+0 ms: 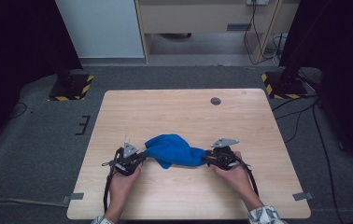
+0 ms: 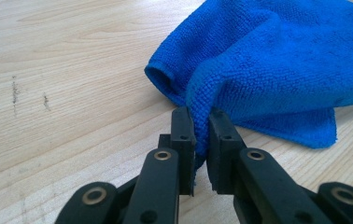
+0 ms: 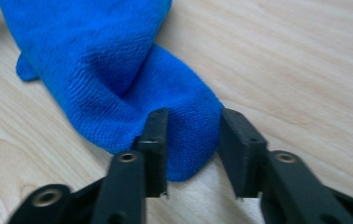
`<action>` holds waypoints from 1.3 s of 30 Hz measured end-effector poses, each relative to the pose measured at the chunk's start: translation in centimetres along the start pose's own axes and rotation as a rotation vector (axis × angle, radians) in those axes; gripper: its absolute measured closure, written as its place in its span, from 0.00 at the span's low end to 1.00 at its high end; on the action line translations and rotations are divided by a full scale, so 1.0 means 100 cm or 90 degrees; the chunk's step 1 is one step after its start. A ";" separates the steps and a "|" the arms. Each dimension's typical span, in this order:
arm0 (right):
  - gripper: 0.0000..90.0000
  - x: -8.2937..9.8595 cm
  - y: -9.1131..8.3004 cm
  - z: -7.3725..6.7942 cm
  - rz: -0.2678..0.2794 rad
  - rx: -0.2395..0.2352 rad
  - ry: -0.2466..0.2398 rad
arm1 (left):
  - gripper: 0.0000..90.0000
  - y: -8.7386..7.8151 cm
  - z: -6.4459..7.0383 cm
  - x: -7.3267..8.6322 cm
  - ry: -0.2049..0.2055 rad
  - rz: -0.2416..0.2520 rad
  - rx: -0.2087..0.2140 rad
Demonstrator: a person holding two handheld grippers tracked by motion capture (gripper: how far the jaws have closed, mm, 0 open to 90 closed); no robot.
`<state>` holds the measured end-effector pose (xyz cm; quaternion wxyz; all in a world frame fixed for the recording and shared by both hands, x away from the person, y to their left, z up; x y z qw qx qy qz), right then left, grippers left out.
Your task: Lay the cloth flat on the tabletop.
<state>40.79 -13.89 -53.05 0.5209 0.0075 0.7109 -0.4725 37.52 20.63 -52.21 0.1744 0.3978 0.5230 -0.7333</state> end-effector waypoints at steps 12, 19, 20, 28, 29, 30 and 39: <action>0.98 -0.002 -0.006 0.000 -0.002 -0.006 -0.013 | 0.91 -0.009 0.003 -0.003 0.005 0.019 0.009; 0.98 -0.009 -0.044 0.004 0.057 0.004 -0.003 | 0.90 -0.023 0.016 -0.008 0.005 0.049 0.035; 0.98 -0.009 -0.049 0.005 0.063 0.004 -0.004 | 0.91 -0.025 0.018 -0.010 0.008 0.050 0.036; 0.98 -0.013 -0.093 -0.003 0.110 -0.016 0.009 | 0.90 -0.054 0.030 -0.021 -0.009 0.086 0.065; 0.98 -0.014 -0.102 -0.005 0.116 -0.020 0.008 | 0.90 -0.058 0.031 -0.022 -0.010 0.086 0.068; 0.98 -0.014 -0.108 -0.006 0.121 -0.024 0.010 | 0.90 -0.062 0.033 -0.023 -0.011 0.089 0.072; 0.97 -0.032 -0.132 -0.004 0.111 -0.020 0.003 | 0.90 -0.065 0.038 -0.043 -0.009 0.071 0.088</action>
Point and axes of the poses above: each handheld gripper's, and its own axes: y roughly forward along the jaws, x roughly out of its underside, z roughly to its right, the point moved 1 cm from there along y, roughly forward along the jaws, and after that the axes turned 8 degrees about -y, right-handed, at the moved point
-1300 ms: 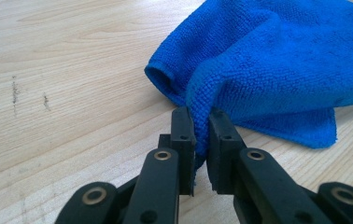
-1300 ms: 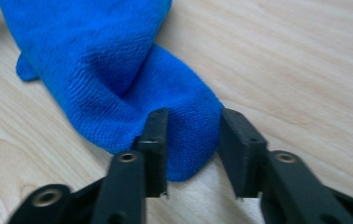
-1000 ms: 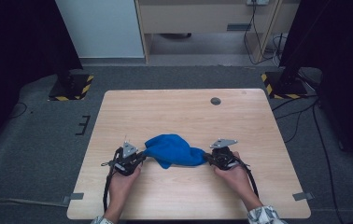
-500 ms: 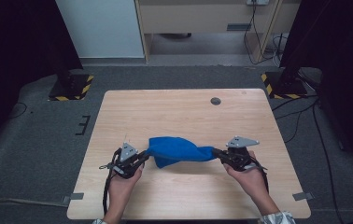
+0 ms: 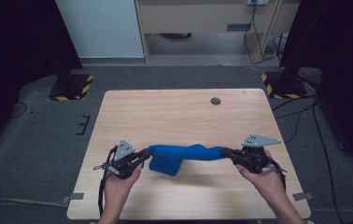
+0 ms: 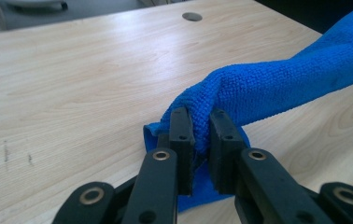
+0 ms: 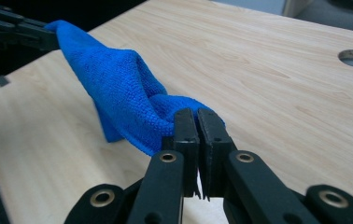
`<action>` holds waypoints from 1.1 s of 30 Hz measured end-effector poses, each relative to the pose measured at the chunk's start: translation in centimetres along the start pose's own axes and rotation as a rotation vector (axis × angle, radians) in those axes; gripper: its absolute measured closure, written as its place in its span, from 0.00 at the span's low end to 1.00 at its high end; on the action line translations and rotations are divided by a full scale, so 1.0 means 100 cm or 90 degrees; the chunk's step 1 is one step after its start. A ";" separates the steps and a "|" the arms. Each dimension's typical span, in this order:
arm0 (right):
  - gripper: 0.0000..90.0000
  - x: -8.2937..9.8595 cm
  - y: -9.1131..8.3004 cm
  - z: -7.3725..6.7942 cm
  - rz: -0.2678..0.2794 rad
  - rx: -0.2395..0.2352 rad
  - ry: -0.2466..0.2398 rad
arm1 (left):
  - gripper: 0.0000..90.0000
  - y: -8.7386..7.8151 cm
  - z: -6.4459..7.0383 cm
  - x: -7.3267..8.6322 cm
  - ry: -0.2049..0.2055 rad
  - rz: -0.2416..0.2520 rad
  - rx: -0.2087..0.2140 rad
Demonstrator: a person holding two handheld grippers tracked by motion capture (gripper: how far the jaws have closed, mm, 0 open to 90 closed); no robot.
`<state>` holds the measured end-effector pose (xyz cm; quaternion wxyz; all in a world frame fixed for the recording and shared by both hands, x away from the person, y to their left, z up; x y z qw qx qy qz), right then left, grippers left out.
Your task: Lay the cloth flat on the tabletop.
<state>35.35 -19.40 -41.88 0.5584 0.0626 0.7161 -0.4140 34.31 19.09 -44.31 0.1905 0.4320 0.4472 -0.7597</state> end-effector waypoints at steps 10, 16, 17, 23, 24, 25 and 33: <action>0.97 0.011 0.073 0.043 -0.075 0.020 0.053 | 0.90 0.062 -0.045 0.002 -0.042 -0.081 -0.024; 0.96 0.030 0.111 0.053 -0.114 0.036 0.060 | 0.90 0.087 -0.059 0.011 -0.038 -0.110 -0.045; 0.96 0.031 0.114 0.054 -0.117 0.041 0.057 | 0.90 0.089 -0.060 0.012 -0.035 -0.114 -0.049; 0.94 0.037 0.124 0.058 -0.123 0.053 0.058 | 0.86 0.095 -0.063 0.016 -0.036 -0.102 -0.047; 0.94 0.039 0.125 0.058 -0.122 0.054 0.053 | 0.85 0.096 -0.063 0.017 -0.035 -0.101 -0.046; 0.93 0.039 0.125 0.058 -0.122 0.056 0.054 | 0.84 0.096 -0.063 0.017 -0.034 -0.099 -0.047; 0.64 0.036 0.117 0.054 -0.089 0.078 0.029 | 0.57 0.094 -0.064 0.017 -0.041 -0.052 -0.035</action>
Point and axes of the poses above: each handheld gripper's, and its own axes: y roughly forward along the jaws, x roughly out of its underside, z roughly to its right, the point moved 1 cm from there along y, roughly forward along the jaws, and after that the axes turned 8 degrees about -y, right-handed, at the moved point
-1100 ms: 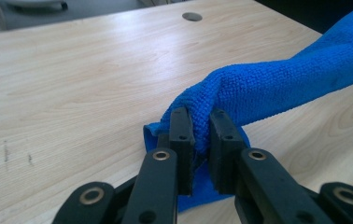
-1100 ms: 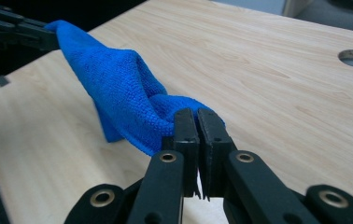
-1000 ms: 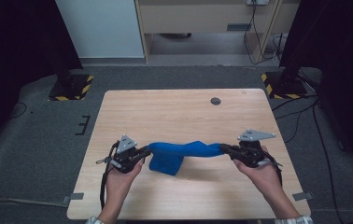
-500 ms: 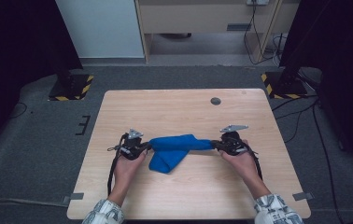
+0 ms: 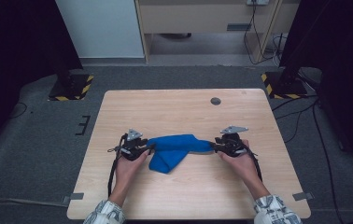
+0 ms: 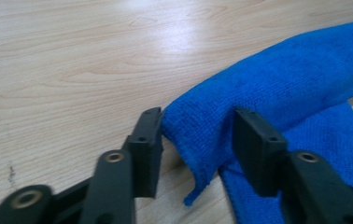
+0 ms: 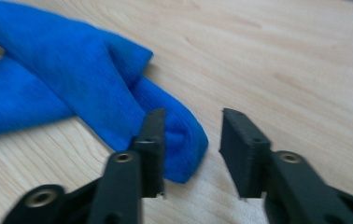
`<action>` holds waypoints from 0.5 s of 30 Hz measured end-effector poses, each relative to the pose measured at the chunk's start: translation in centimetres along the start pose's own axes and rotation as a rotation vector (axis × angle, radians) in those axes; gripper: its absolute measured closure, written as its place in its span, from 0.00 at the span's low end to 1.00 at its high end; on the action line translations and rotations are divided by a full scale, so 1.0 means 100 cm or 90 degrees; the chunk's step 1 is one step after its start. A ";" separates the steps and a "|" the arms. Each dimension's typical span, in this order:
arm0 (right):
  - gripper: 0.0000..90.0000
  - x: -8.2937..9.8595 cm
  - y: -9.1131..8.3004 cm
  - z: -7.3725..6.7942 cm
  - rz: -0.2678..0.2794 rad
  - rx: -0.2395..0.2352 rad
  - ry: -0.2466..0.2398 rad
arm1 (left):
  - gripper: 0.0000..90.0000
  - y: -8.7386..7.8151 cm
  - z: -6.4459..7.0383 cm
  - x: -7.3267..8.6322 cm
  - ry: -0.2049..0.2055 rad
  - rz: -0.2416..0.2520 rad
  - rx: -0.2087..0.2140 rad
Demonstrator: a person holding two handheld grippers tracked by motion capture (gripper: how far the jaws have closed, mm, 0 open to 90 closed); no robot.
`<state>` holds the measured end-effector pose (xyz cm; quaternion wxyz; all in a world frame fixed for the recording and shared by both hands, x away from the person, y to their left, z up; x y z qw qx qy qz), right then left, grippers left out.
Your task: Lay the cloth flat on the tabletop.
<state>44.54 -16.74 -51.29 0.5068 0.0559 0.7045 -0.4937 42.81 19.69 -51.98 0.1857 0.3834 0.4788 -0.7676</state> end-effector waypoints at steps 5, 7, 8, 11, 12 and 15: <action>0.56 -0.005 -0.010 -0.006 0.035 0.004 -0.011 | 0.48 -0.003 0.003 -0.001 0.006 0.019 0.001; 0.57 -0.006 -0.014 -0.008 0.044 0.002 -0.010 | 0.45 -0.007 0.005 -0.002 0.009 0.030 -0.002; 0.60 -0.006 -0.016 -0.009 0.047 0.004 -0.013 | 0.44 -0.009 0.005 -0.003 0.010 0.035 -0.003; 0.69 -0.002 -0.022 -0.011 0.047 0.006 -0.016 | 0.44 -0.015 0.005 -0.003 0.021 0.041 -0.006; 0.72 0.000 -0.023 -0.010 0.047 0.004 -0.019 | 0.44 -0.017 0.004 -0.002 0.025 0.042 -0.010; 0.80 0.008 -0.026 -0.010 0.034 0.008 -0.022 | 0.43 -0.023 0.001 0.001 0.029 0.046 -0.022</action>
Point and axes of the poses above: each handheld gripper's, and its own axes: y roughly forward along the jaws, x roughly out of its underside, z roughly to its right, the point moved 1 cm from there along y, roughly forward along the jaws, and after that the axes turned 8 degrees about -y, right-handed, at the moved point
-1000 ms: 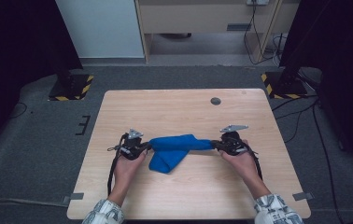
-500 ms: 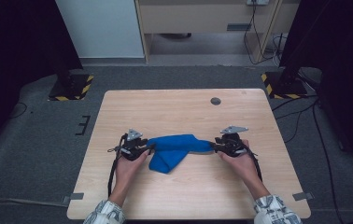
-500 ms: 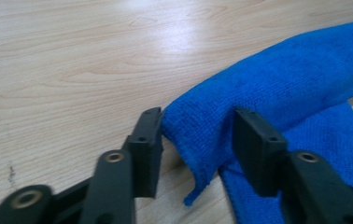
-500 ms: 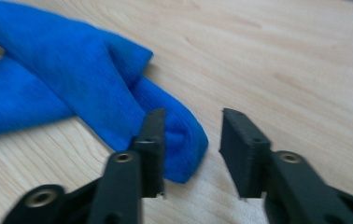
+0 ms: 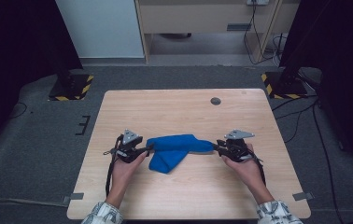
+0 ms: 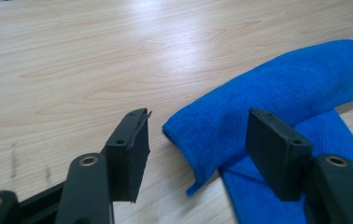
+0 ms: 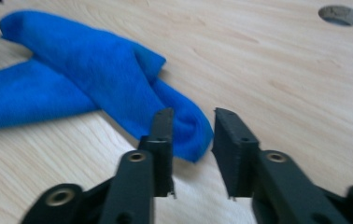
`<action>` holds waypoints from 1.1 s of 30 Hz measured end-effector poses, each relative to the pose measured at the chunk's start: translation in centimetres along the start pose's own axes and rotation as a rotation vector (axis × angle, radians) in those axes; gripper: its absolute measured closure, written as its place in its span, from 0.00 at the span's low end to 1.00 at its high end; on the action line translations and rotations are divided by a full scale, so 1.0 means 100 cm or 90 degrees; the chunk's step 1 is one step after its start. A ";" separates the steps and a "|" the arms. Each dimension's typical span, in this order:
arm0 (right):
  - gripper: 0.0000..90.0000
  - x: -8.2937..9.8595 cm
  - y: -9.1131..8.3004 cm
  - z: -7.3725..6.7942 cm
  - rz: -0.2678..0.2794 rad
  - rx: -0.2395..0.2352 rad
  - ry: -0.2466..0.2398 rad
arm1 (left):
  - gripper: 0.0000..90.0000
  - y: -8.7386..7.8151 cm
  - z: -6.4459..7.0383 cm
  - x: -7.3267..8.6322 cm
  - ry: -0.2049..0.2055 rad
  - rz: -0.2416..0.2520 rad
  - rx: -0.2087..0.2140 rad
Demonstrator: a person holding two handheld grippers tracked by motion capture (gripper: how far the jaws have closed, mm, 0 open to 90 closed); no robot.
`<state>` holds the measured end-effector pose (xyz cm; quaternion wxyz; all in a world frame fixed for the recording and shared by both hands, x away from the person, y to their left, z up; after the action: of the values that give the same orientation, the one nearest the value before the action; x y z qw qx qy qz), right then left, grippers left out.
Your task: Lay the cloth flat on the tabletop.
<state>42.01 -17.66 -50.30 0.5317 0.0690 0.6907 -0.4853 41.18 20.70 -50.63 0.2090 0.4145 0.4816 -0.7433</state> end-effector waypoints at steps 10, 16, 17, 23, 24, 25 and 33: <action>0.86 0.018 0.003 0.001 -0.048 0.007 -0.012 | 0.34 -0.012 -0.021 0.010 -0.033 0.000 -0.052; 0.80 0.021 0.013 -0.007 -0.071 -0.003 -0.026 | 0.24 -0.018 -0.025 0.012 -0.043 -0.001 -0.043; 0.78 0.022 0.015 -0.008 -0.076 -0.003 -0.027 | 0.24 -0.019 -0.025 0.013 -0.037 -0.005 -0.043; 0.75 0.020 0.023 -0.009 -0.079 0.010 -0.033 | 0.15 -0.019 -0.028 0.018 -0.048 -0.013 -0.037; 0.75 0.019 0.024 -0.009 -0.077 0.012 -0.032 | 0.13 -0.018 -0.028 0.018 -0.051 -0.016 -0.037; 0.76 0.019 0.025 -0.009 -0.078 0.014 -0.030 | 0.11 -0.016 -0.028 0.019 -0.053 -0.020 -0.034; 0.93 0.013 0.027 -0.011 -0.050 0.016 -0.043 | 0.06 -0.010 -0.019 0.022 -0.033 -0.037 -0.013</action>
<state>42.45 -15.98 -52.99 0.5340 0.0320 0.6686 -0.5166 39.99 23.02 -52.21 0.2041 0.3791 0.4953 -0.7545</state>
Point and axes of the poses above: each handheld gripper's, and its own axes: y roughly forward along the jaws, x roughly out of its underside, z roughly to its right, the point moved 1 cm from there along y, roughly forward along the jaws, and after that the axes turned 8 degrees about -y, right-handed, at the moved point
